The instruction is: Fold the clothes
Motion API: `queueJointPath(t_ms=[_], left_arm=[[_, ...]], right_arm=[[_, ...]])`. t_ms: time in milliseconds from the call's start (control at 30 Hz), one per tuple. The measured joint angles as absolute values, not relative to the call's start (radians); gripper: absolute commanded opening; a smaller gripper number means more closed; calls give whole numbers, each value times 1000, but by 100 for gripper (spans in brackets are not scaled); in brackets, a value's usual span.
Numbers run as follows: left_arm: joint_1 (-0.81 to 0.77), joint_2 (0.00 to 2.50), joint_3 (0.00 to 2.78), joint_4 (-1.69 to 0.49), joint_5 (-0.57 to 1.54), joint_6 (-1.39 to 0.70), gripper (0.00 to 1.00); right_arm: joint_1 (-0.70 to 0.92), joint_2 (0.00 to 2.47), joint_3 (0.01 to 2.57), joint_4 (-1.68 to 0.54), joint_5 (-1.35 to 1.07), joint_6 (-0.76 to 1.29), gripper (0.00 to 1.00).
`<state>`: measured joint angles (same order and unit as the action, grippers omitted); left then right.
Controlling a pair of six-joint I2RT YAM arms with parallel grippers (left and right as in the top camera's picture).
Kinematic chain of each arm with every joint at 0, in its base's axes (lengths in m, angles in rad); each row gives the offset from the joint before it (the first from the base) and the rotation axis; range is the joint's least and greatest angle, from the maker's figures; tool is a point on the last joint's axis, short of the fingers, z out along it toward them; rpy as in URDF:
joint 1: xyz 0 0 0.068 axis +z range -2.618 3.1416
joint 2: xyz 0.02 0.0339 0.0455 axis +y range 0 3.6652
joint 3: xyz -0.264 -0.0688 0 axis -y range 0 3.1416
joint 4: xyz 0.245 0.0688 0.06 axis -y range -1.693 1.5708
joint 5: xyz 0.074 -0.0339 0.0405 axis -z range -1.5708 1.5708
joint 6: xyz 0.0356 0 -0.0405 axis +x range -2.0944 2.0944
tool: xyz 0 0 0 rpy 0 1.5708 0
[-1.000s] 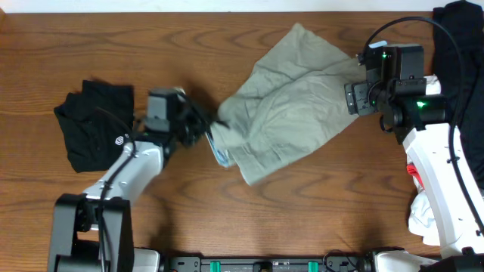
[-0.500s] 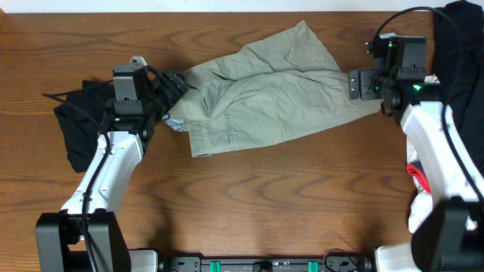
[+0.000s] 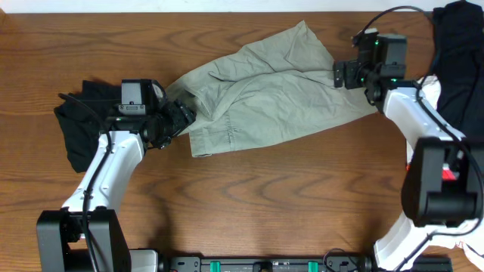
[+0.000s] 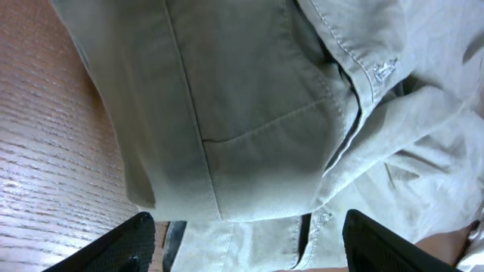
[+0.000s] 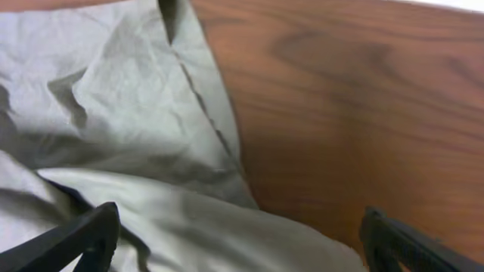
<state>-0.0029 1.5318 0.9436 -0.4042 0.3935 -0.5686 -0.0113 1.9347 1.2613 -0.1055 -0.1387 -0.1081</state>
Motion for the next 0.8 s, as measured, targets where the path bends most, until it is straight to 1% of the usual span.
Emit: queueJointPath(t_ms=[200,400,433,467,533,567,600,633,800], left_arm=[[-3,1532,944,-404,393,-549,80],[-3,1532,944,-404,393,-548,80],[-3,1532,944,-404,393,-548,80],[-3,1532,944,-404,393,-548,80],[-3,1532,944,-405,393,-548,80],[-3,1532,944,-405,393,-548,80],[-3,1532,944,-404,393,-548,80],[-3,1532,944,-405,393,-548,80],[-3,1532,944,-405,393,-548,80]], right_arm=[[-11,2038,1261,-50,-192,-94,99],[-11,2081,1261,-36,-232,-88,99],[-11,2083,1261,-36,-237,-87,96],[-11,2085,1261,-36,-241,-88,91],[-11,2088,1261,-37,-253,-87,57],[-11,2088,1261,-39,-259,-86,33],[-11,2088,1261,-41,-263,-84,10],[-11,2088,1261,-41,-266,-84,1],[-11,2084,1261,-49,-281,-78,1]])
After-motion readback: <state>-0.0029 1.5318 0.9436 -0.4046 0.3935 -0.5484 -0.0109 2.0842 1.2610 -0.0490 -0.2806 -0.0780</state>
